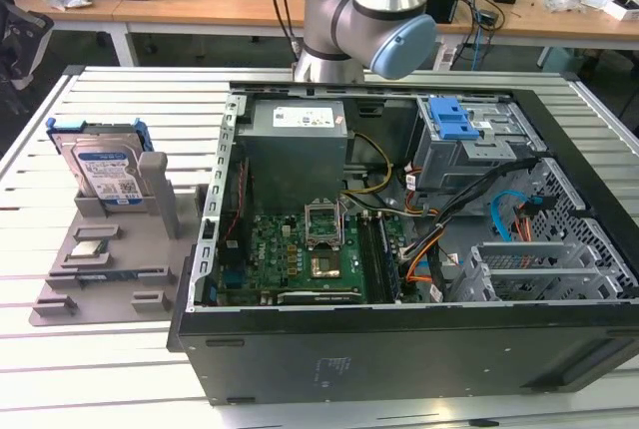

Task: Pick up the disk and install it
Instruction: 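Reach for the disk, then pick up the disk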

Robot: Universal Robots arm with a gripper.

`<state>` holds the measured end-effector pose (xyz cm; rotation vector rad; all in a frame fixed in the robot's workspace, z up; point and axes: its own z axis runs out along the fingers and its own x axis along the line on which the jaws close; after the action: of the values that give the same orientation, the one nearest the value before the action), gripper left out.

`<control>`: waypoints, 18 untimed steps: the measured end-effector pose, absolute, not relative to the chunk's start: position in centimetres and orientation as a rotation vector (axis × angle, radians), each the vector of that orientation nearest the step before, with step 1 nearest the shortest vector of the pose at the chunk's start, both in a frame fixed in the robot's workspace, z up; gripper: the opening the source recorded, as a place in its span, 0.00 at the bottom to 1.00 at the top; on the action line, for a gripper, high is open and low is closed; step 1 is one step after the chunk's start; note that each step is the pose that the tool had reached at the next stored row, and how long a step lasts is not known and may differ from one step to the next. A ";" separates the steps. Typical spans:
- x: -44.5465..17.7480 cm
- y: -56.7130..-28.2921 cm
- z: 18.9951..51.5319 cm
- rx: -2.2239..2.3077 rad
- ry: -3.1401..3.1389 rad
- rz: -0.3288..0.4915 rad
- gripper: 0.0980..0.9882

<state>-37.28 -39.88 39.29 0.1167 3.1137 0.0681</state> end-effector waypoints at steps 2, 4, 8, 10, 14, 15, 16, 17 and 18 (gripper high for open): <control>-37.4 -39.8 39.3 0.116 3.114 0.068 0.01; -37.5 -39.7 39.3 0.117 3.114 0.068 0.01; -37.6 -39.6 39.3 0.117 3.114 0.068 0.01; -37.6 -39.6 39.3 0.117 3.114 0.068 0.01; -37.6 -39.6 39.3 0.117 3.114 0.068 0.01; -37.6 -39.6 39.3 0.117 3.114 0.068 0.01; -37.6 -39.6 39.3 0.117 3.114 0.068 0.01; -37.6 -39.6 39.3 0.114 3.114 0.068 0.01; -37.6 -39.6 39.3 0.104 3.114 0.068 0.01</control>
<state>-37.61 -39.64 39.27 0.1040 3.1142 0.0684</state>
